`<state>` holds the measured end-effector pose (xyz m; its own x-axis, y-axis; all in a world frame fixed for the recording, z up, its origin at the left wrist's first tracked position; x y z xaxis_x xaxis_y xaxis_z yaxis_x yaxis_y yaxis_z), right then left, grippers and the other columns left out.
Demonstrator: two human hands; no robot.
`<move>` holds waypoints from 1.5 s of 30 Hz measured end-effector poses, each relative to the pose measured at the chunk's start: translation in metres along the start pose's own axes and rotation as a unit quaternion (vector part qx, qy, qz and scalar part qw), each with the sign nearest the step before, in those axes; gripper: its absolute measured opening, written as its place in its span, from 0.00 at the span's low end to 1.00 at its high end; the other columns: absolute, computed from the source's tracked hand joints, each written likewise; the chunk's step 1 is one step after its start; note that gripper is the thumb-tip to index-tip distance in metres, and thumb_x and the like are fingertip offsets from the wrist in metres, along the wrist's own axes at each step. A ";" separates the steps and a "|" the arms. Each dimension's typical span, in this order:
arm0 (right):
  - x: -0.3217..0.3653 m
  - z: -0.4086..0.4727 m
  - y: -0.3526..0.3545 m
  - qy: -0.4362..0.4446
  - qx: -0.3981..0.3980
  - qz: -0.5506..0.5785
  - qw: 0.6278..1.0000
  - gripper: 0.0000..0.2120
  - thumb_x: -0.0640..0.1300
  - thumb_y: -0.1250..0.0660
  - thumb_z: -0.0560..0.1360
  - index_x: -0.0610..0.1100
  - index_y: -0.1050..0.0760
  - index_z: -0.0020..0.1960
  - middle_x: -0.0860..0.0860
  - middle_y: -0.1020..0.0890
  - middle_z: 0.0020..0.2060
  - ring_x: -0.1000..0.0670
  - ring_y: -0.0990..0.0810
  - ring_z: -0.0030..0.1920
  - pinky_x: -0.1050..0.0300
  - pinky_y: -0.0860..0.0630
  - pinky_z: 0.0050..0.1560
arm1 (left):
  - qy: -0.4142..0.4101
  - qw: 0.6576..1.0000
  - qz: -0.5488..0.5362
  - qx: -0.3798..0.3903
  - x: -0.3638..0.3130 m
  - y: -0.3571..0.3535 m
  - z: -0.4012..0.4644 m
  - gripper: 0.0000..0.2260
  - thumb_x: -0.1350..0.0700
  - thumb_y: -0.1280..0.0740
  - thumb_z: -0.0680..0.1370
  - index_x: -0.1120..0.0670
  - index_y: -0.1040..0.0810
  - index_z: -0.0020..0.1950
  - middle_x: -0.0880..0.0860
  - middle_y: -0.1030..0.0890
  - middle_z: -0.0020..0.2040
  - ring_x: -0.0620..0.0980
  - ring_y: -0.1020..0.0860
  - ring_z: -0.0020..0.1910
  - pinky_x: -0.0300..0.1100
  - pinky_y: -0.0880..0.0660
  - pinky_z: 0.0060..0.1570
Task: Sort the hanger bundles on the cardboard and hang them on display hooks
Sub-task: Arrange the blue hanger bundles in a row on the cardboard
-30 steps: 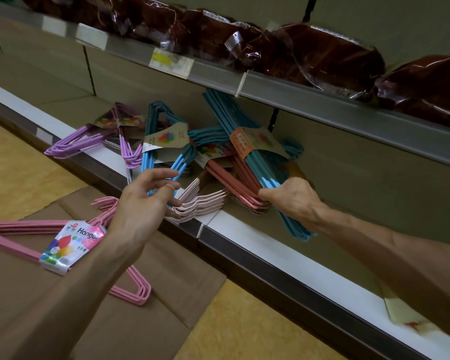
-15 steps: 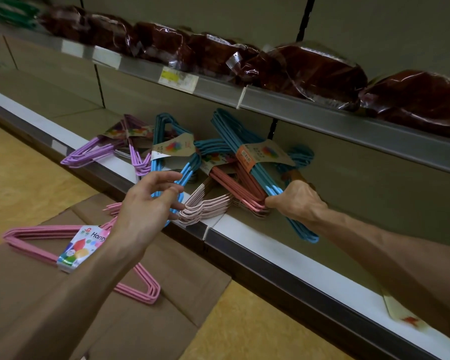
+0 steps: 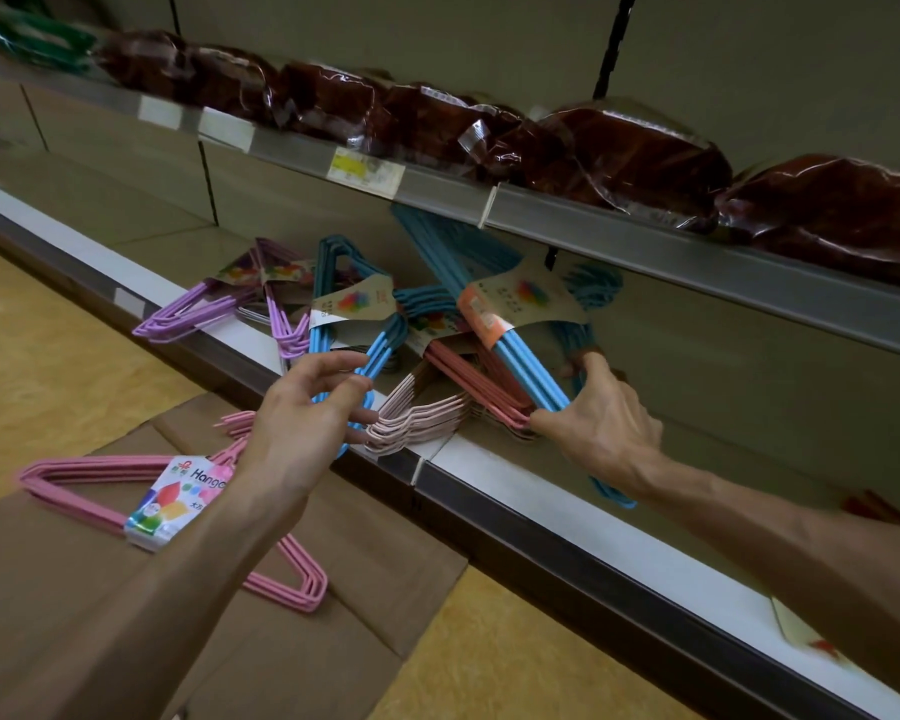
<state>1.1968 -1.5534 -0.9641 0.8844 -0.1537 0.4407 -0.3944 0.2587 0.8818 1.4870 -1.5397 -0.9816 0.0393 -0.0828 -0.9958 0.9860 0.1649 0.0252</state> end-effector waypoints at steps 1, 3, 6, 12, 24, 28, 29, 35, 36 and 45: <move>0.006 -0.002 -0.004 0.020 0.009 0.001 1.000 0.24 0.56 0.27 0.67 0.57 0.38 0.54 0.52 0.23 0.43 0.50 0.23 0.41 0.54 0.30 0.39 | 0.007 1.000 -0.009 -0.002 0.001 0.001 0.000 0.08 0.58 0.34 0.80 0.48 0.21 0.57 0.52 0.18 0.53 0.50 0.16 0.44 0.41 0.21 0.39; 0.019 -0.008 -0.015 0.056 0.030 -0.007 0.998 0.23 0.56 0.27 0.66 0.58 0.39 0.52 0.52 0.25 0.47 0.49 0.23 0.43 0.52 0.28 0.42 | 0.022 0.999 -0.031 -0.009 0.004 0.005 0.000 0.08 0.57 0.33 0.80 0.50 0.22 0.59 0.54 0.18 0.53 0.51 0.16 0.44 0.43 0.21 0.39; 0.047 -0.019 -0.030 0.119 0.051 -0.027 0.991 0.23 0.56 0.28 0.64 0.58 0.39 0.51 0.53 0.27 0.53 0.48 0.24 0.48 0.49 0.26 0.47 | 0.040 0.998 -0.048 -0.028 0.007 0.018 0.001 0.12 0.54 0.33 0.80 0.53 0.24 0.63 0.56 0.18 0.55 0.54 0.17 0.46 0.48 0.19 0.44; 0.116 -0.045 -0.053 0.247 0.064 -0.055 0.965 0.24 0.59 0.28 0.63 0.58 0.37 0.52 0.55 0.28 0.55 0.47 0.26 0.53 0.51 0.30 0.46 | 0.128 0.977 -0.157 -0.070 0.023 0.061 -0.002 0.22 0.49 0.31 0.78 0.58 0.28 0.68 0.57 0.18 0.56 0.54 0.16 0.48 0.45 0.20 0.38; 0.242 -0.126 -0.101 0.379 0.162 0.051 0.910 0.26 0.65 0.29 0.66 0.60 0.40 0.54 0.57 0.28 0.57 0.50 0.27 0.54 0.52 0.34 0.46 | 0.031 0.872 -0.384 -0.303 0.009 0.182 -0.040 0.23 0.64 0.33 0.79 0.48 0.36 0.69 0.53 0.20 0.54 0.51 0.15 0.38 0.66 0.21 0.40; 0.263 -0.149 -0.115 0.373 0.224 0.108 0.894 0.37 0.71 0.28 0.62 0.65 0.42 0.64 0.61 0.31 0.61 0.55 0.28 0.61 0.51 0.29 0.54 | 0.005 0.878 -0.357 -0.319 0.000 0.215 -0.055 0.22 0.65 0.36 0.80 0.47 0.35 0.69 0.53 0.21 0.54 0.54 0.15 0.44 0.63 0.19 0.38; 0.267 -0.151 -0.117 0.363 0.248 0.137 0.888 0.39 0.72 0.27 0.61 0.66 0.43 0.65 0.62 0.31 0.61 0.55 0.28 0.61 0.50 0.27 0.57 | 0.001 0.879 -0.351 -0.322 -0.001 0.223 -0.059 0.22 0.65 0.36 0.80 0.47 0.35 0.70 0.54 0.21 0.55 0.56 0.16 0.46 0.62 0.19 0.39; 0.290 -0.142 -0.130 0.217 0.370 0.337 0.838 0.36 0.69 0.29 0.67 0.59 0.37 0.69 0.62 0.25 0.53 0.62 0.24 0.54 0.52 0.27 0.63 | -0.010 0.872 -0.355 -0.336 -0.006 0.263 -0.080 0.21 0.63 0.36 0.81 0.49 0.35 0.71 0.55 0.20 0.55 0.57 0.16 0.48 0.61 0.18 0.37; 0.294 -0.139 -0.136 0.188 0.385 0.350 0.833 0.36 0.70 0.31 0.68 0.57 0.36 0.70 0.60 0.24 0.51 0.61 0.24 0.51 0.52 0.26 0.60 | -0.005 0.872 -0.358 -0.334 -0.005 0.267 -0.083 0.20 0.63 0.36 0.81 0.49 0.34 0.71 0.56 0.20 0.55 0.58 0.16 0.49 0.60 0.18 0.37; 0.354 -0.134 -0.180 -0.084 0.519 0.592 0.610 0.36 0.64 0.28 0.70 0.43 0.28 0.70 0.39 0.21 0.63 0.41 0.16 0.54 0.45 0.16 0.44 | 0.089 0.886 -0.341 -0.302 0.017 0.284 -0.117 0.06 0.54 0.34 0.80 0.49 0.30 0.54 0.59 0.19 0.60 0.59 0.17 0.50 0.49 0.20 0.28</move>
<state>1.6145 -1.5261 -0.9890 -0.1787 -0.5634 0.8066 -0.7552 -0.4469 -0.4796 1.7488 -1.3791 -1.0014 -0.6104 -0.2187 -0.7613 0.5023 0.6363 -0.5855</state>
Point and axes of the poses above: each hand's wrist, its own z-axis towards the middle knuckle, its own y-axis out of the back of the hand, x = y × z, the point moved 9 cm from there along z, towards the middle knuckle
